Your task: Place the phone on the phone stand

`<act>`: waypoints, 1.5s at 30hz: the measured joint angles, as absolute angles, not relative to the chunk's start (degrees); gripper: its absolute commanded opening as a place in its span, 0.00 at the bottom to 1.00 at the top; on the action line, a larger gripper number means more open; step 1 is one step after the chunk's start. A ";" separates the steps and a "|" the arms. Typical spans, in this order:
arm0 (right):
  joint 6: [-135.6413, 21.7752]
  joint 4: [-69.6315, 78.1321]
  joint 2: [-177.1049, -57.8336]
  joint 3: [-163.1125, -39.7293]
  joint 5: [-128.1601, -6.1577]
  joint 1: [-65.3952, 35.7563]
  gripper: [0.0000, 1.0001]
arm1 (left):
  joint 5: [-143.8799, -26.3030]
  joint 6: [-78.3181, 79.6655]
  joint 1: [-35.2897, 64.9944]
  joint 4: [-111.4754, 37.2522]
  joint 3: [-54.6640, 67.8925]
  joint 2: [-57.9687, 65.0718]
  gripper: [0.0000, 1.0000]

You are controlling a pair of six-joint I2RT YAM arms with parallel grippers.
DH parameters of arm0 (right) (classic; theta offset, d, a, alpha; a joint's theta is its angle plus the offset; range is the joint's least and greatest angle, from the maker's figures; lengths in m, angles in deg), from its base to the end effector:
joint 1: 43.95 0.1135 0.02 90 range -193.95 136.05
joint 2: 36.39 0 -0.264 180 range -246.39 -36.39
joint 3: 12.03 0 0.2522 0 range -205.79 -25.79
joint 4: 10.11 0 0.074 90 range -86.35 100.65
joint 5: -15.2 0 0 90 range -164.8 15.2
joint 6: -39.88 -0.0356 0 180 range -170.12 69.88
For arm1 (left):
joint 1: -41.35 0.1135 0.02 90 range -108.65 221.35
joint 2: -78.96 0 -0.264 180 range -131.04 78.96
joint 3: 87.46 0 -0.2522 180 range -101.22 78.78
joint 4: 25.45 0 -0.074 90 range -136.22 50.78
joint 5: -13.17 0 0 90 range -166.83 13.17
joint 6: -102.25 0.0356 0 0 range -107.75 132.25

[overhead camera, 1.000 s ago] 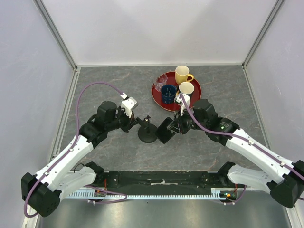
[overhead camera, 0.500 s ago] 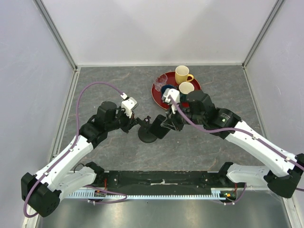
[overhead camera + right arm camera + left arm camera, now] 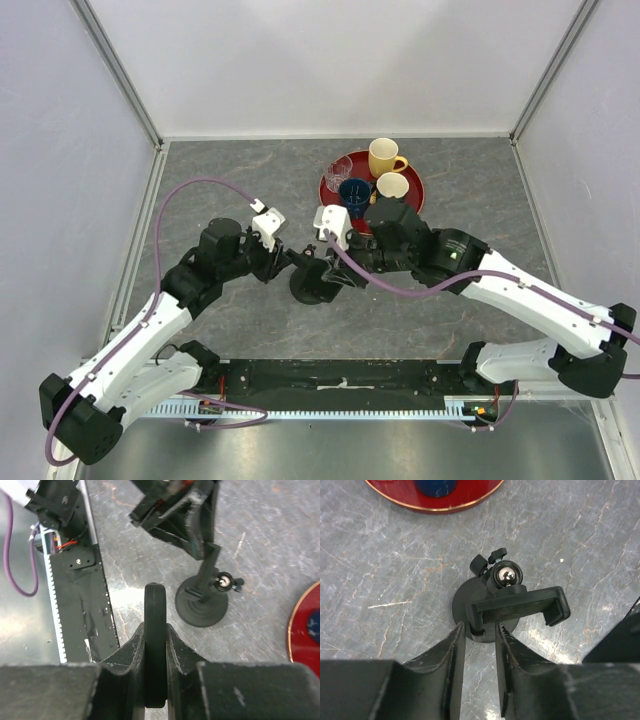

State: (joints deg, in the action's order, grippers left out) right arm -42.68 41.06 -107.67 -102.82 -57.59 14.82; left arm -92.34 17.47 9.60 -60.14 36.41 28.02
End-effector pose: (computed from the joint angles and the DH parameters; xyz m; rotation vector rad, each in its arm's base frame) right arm 0.1283 0.2320 0.3911 -1.3615 1.7468 0.8346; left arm 0.1643 -0.1129 0.2880 0.8270 1.9459 -0.5614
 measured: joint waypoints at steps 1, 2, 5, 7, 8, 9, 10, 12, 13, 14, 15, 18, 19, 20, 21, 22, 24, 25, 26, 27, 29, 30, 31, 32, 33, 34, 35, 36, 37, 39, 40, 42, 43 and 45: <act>-43.11 41.06 -107.08 -102.82 -58.90 14.71 0.00 | -92.27 17.40 9.52 -60.03 36.44 28.81 0.41; -43.59 41.04 -106.25 -102.82 -59.97 14.66 0.00 | -92.21 17.44 9.47 -59.79 36.44 29.40 0.44; -44.77 41.04 -103.22 -102.82 -61.30 14.68 0.00 | -92.12 17.44 9.45 -59.16 36.44 30.93 0.44; -45.43 41.04 -100.96 -102.82 -61.50 14.71 0.00 | -91.94 17.44 9.43 -58.90 36.44 31.12 0.38; -45.78 41.04 -100.16 -102.82 -61.59 14.71 0.00 | -91.88 17.44 9.43 -58.85 36.44 31.12 0.35; -45.93 41.04 -99.70 -102.84 -61.61 14.71 0.00 | -91.84 17.44 9.45 -58.90 36.44 31.12 0.34; -46.09 41.13 -99.61 -103.00 -61.61 14.71 0.00 | -91.77 17.44 9.43 -58.88 36.44 31.12 0.34; -46.35 41.46 -100.51 -103.59 -61.61 14.71 0.00 | -91.73 17.44 9.43 -58.88 36.44 31.08 0.34; -46.41 41.54 -101.27 -103.85 -61.59 14.71 0.00 | -91.70 17.44 9.43 -58.92 36.44 31.06 0.34; -46.46 41.52 -101.99 -103.87 -61.59 14.71 0.00 | -91.66 17.44 9.43 -58.92 36.44 30.97 0.34; -46.48 41.65 -102.67 -103.87 -61.57 14.71 0.00 | -91.51 17.44 9.43 -58.92 36.44 30.88 0.34; -46.48 42.33 -103.98 -103.87 -61.54 14.71 0.00 | -90.87 17.44 9.43 -58.96 36.44 30.49 0.34; -46.48 42.33 -104.13 -103.87 -61.46 14.71 0.00 | -90.74 17.47 9.45 -58.98 36.44 30.27 0.35; -46.48 42.29 -104.22 -103.87 -61.35 14.71 0.00 | -90.68 17.47 9.43 -58.98 36.44 30.10 0.35; -46.48 42.27 -104.31 -103.87 -61.28 14.71 0.00 | -90.63 17.47 9.43 -59.01 36.44 29.64 0.36; -46.48 42.22 -104.51 -103.87 -61.24 14.73 0.00 | -90.61 17.47 9.43 -59.07 36.44 29.42 0.38; -46.46 41.81 -105.10 -103.87 -61.15 14.73 0.00 | -90.46 17.47 9.45 -59.25 36.44 28.83 0.37; -46.46 41.46 -105.51 -103.87 -61.13 14.82 0.00 | -90.44 17.47 9.45 -59.29 36.44 28.63 0.35; -46.44 41.04 -105.95 -103.87 -61.13 14.84 0.00 | -90.46 17.47 9.45 -59.29 36.44 28.46 0.33; -46.35 40.65 -106.36 -103.87 -61.13 14.84 0.00 | -90.46 17.47 9.43 -59.29 36.44 28.33 0.29; -46.20 39.73 -107.46 -103.87 -61.04 14.86 0.00 | -90.46 17.47 9.45 -59.29 36.44 28.22 0.22; -45.98 39.31 -108.00 -103.87 -60.91 14.90 0.00 | -90.46 17.49 9.43 -59.29 36.44 28.22 0.20; -45.74 38.88 -108.61 -103.87 -60.78 14.95 0.00 | -90.46 17.49 9.45 -59.27 36.44 28.22 0.16; -45.34 38.37 -109.27 -103.87 -60.52 15.01 0.00 | -90.46 17.49 9.43 -59.23 36.44 28.22 0.14; -45.06 37.94 -109.82 -103.89 -60.25 15.06 0.00 | -90.46 17.51 9.45 -59.23 36.44 28.22 0.12; -44.18 37.57 -110.58 -104.00 -59.62 15.10 0.00 | -90.48 17.51 9.45 -59.20 36.44 28.22 0.09; -43.27 37.24 -111.37 -104.11 -58.79 15.10 0.00 | -90.50 17.53 9.45 -59.20 36.44 28.22 0.07; -42.26 36.95 -112.13 -104.24 -57.85 15.10 0.00 | -90.55 17.58 9.45 -59.20 36.44 28.22 0.06; -41.17 36.91 -112.99 -104.50 -57.00 15.14 0.00 | -90.63 17.60 9.45 -59.18 36.44 28.22 0.02; -38.89 36.78 -114.45 -105.16 -55.25 15.21 0.00 | -90.81 17.68 9.45 -59.18 36.44 28.22 0.02; -37.58 36.82 -115.32 -105.77 -54.27 15.27 0.00 | -90.92 17.73 9.45 -59.18 36.44 28.22 0.02; -34.26 36.82 -117.01 -107.28 -52.06 15.45 0.00 | -91.00 17.77 9.45 -59.20 36.44 28.22 0.02; -32.49 36.82 -117.86 -108.13 -50.96 15.54 0.00 | -91.09 17.77 9.45 -59.20 36.44 28.19 0.02; -28.93 36.89 -119.41 -109.84 -49.54 15.58 0.00 | -91.57 17.82 9.45 -59.16 36.44 28.09 0.02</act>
